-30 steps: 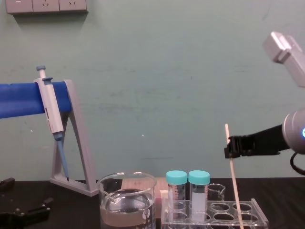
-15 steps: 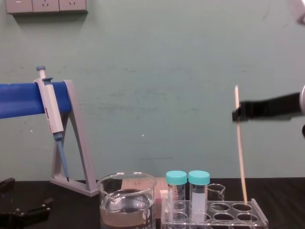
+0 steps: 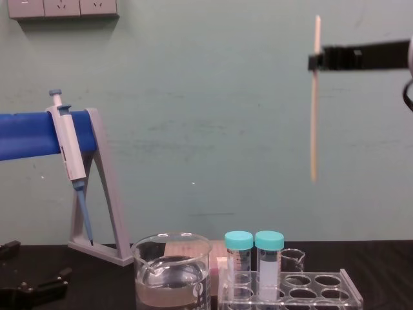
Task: Hold the thermometer with one hand and immerse one end into the beaker, then reinsert it into the test tube rack.
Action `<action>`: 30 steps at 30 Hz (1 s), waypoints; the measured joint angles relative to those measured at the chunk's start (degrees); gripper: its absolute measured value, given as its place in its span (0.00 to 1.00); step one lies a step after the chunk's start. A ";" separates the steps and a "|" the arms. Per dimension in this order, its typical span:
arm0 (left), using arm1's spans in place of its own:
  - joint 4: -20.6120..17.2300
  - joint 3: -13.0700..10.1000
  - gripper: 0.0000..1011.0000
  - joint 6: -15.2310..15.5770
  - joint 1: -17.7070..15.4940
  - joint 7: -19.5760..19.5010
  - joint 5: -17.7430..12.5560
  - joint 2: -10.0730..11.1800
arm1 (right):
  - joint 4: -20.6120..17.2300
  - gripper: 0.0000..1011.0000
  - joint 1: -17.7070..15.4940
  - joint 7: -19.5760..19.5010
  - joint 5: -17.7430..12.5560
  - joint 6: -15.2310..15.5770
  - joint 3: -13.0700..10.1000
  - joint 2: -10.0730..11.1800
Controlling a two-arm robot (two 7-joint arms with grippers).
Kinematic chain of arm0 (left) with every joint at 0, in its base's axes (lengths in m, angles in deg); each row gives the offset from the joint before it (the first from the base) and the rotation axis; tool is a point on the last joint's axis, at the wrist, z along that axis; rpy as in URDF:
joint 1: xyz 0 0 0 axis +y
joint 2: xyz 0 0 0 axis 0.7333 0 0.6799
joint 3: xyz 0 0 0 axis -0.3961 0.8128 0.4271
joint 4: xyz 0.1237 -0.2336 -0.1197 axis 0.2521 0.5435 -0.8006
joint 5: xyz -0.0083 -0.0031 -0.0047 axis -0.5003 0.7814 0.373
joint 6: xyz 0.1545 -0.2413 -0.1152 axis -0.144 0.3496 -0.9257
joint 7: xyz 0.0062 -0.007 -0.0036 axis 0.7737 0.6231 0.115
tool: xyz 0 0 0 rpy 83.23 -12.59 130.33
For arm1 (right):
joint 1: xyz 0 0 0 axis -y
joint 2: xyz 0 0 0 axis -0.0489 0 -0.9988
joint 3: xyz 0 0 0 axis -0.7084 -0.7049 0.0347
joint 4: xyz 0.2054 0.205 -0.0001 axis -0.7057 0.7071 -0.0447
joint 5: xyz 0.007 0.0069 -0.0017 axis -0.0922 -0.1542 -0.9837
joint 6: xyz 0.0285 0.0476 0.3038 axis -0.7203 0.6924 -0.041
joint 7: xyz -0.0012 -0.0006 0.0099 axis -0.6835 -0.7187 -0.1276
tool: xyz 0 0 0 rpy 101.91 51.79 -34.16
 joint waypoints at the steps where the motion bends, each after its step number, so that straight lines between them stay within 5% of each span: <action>1: 0.00 0.00 0.99 0.00 0.00 0.00 0.00 0.00 | -0.02 0.04 0.23 0.09 0.02 -0.40 0.08 -0.19; 11: 0.00 0.00 0.99 0.00 0.00 0.00 0.00 0.00 | 0.23 0.04 2.11 0.93 -1.67 -2.62 1.85 -3.82; 19: 0.00 0.00 0.99 0.00 0.00 0.00 0.00 0.00 | 0.85 0.04 2.89 3.26 -3.65 -2.28 6.00 -5.11; 30: 0.00 0.00 0.99 0.00 0.00 0.00 0.00 0.00 | 5.20 0.04 3.26 15.38 -6.53 -8.18 11.59 -1.56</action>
